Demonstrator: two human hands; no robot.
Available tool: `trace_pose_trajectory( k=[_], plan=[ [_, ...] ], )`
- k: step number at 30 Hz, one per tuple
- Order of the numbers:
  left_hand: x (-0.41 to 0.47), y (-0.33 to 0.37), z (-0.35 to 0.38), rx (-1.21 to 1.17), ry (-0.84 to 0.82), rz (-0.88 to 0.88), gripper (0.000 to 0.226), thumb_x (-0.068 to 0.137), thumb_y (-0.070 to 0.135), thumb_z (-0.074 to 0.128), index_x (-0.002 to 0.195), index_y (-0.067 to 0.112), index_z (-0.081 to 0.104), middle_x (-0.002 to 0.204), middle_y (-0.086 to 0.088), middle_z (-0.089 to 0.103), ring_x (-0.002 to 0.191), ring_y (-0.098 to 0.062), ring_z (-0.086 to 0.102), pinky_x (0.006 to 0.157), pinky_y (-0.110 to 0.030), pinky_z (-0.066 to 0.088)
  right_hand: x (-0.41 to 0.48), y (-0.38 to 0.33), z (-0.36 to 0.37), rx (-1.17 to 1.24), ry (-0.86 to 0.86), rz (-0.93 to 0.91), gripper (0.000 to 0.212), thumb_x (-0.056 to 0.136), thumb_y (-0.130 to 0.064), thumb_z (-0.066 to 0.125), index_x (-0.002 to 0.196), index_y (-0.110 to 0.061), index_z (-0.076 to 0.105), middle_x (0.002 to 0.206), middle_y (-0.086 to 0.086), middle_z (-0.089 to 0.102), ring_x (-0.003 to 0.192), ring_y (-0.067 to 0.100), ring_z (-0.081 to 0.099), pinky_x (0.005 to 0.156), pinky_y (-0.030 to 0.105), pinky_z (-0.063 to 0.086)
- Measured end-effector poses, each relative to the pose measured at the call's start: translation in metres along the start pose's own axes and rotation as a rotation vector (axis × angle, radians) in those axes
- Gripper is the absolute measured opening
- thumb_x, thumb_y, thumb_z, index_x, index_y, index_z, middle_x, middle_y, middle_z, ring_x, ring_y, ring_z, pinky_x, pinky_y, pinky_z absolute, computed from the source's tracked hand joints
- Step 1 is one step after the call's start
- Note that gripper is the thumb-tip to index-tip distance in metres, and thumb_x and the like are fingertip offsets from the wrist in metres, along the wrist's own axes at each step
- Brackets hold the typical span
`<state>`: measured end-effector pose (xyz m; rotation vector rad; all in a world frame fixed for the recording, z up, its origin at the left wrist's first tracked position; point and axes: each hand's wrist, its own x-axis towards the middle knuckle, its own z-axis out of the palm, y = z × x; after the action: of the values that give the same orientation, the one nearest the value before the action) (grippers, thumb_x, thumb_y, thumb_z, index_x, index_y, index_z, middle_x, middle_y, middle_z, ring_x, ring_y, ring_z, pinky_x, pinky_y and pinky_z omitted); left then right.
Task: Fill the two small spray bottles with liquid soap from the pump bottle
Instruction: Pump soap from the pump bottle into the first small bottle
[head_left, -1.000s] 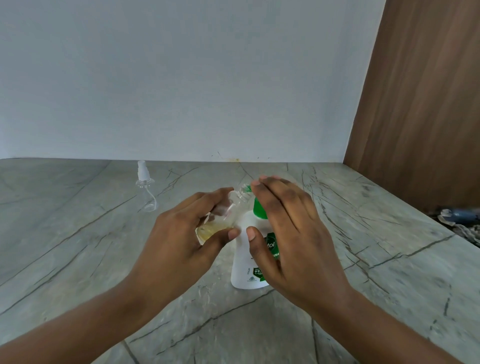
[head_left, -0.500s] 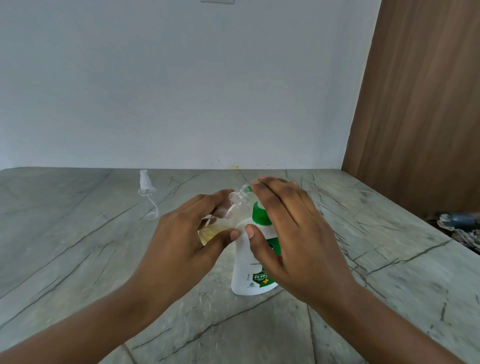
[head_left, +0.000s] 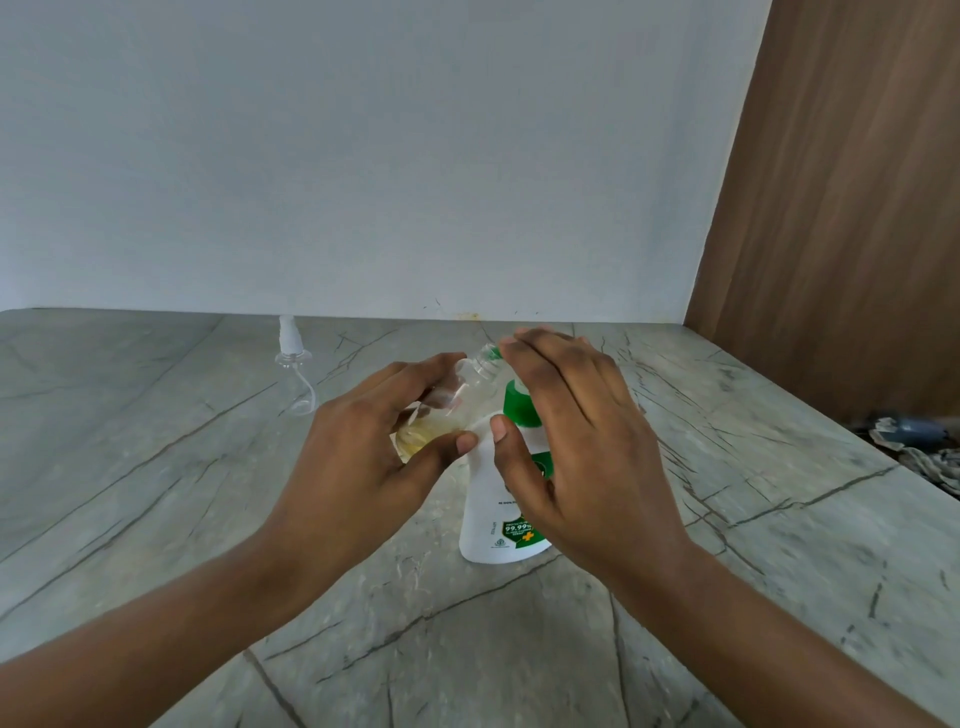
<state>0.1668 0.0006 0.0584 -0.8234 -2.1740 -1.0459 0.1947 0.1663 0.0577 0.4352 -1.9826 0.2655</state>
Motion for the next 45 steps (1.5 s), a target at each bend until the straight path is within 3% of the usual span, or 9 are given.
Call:
trace_pose_trajectory(
  k=[6, 14, 23, 30, 36, 40, 45],
  plan=[
    [-0.006, -0.001, 0.002, 0.028, -0.011, -0.006, 0.052, 0.074, 0.040, 0.065, 0.122, 0.020, 0.058, 0.105, 0.009, 0.065, 0.092, -0.006, 0.063, 0.080, -0.021, 0.054, -0.004, -0.001, 0.002, 0.064, -0.002, -0.006, 0.037, 0.085, -0.019, 0.050, 0.114, 0.001, 0.060, 0.112, 0.012, 0.060, 0.106, 0.016, 0.044, 0.091, 0.023, 0.036],
    [-0.009, -0.005, 0.004, 0.004, -0.032, -0.041, 0.051, 0.074, 0.042, 0.067, 0.122, 0.026, 0.056, 0.102, 0.016, 0.061, 0.098, -0.001, 0.058, 0.085, -0.008, 0.045, -0.012, 0.000, 0.004, 0.036, -0.077, 0.004, 0.042, 0.087, -0.024, 0.048, 0.121, -0.001, 0.056, 0.118, 0.011, 0.058, 0.114, 0.017, 0.043, 0.103, 0.024, 0.028],
    [0.000, 0.005, 0.003, -0.064, 0.003, -0.074, 0.048, 0.074, 0.029, 0.076, 0.116, 0.037, 0.054, 0.099, 0.023, 0.062, 0.092, -0.001, 0.062, 0.082, -0.010, 0.048, -0.004, 0.001, -0.001, 0.000, -0.039, 0.023, 0.046, 0.086, -0.029, 0.047, 0.123, -0.003, 0.056, 0.119, 0.009, 0.058, 0.112, 0.015, 0.042, 0.091, 0.024, 0.037],
    [0.001, 0.008, 0.001, -0.025, 0.008, -0.083, 0.051, 0.073, 0.024, 0.075, 0.122, 0.024, 0.058, 0.103, 0.014, 0.064, 0.096, -0.005, 0.062, 0.084, -0.016, 0.049, -0.004, 0.001, 0.000, -0.009, -0.054, 0.025, 0.048, 0.088, -0.029, 0.047, 0.128, -0.003, 0.052, 0.126, 0.010, 0.055, 0.120, 0.016, 0.040, 0.103, 0.028, 0.029],
    [-0.001, 0.008, 0.001, -0.040, 0.010, -0.079, 0.050, 0.074, 0.025, 0.075, 0.119, 0.031, 0.055, 0.100, 0.020, 0.061, 0.095, -0.003, 0.062, 0.086, -0.013, 0.048, -0.003, 0.001, 0.001, -0.028, -0.020, -0.002, 0.045, 0.085, -0.026, 0.048, 0.122, -0.002, 0.057, 0.120, 0.011, 0.060, 0.114, 0.016, 0.042, 0.097, 0.026, 0.034],
    [-0.005, 0.004, 0.003, -0.056, 0.000, -0.084, 0.049, 0.074, 0.025, 0.075, 0.120, 0.028, 0.057, 0.102, 0.013, 0.065, 0.095, -0.003, 0.062, 0.085, -0.017, 0.049, -0.006, 0.002, 0.003, 0.013, -0.031, -0.009, 0.044, 0.083, -0.022, 0.051, 0.121, -0.001, 0.057, 0.118, 0.012, 0.059, 0.113, 0.017, 0.043, 0.101, 0.023, 0.030],
    [-0.006, 0.000, 0.004, -0.023, -0.023, -0.064, 0.051, 0.074, 0.037, 0.070, 0.122, 0.023, 0.058, 0.103, 0.013, 0.065, 0.094, -0.001, 0.061, 0.085, -0.012, 0.047, -0.009, 0.001, 0.005, -0.001, -0.046, -0.010, 0.046, 0.081, -0.024, 0.051, 0.121, -0.001, 0.057, 0.117, 0.011, 0.059, 0.111, 0.016, 0.043, 0.098, 0.025, 0.034]
  ],
)
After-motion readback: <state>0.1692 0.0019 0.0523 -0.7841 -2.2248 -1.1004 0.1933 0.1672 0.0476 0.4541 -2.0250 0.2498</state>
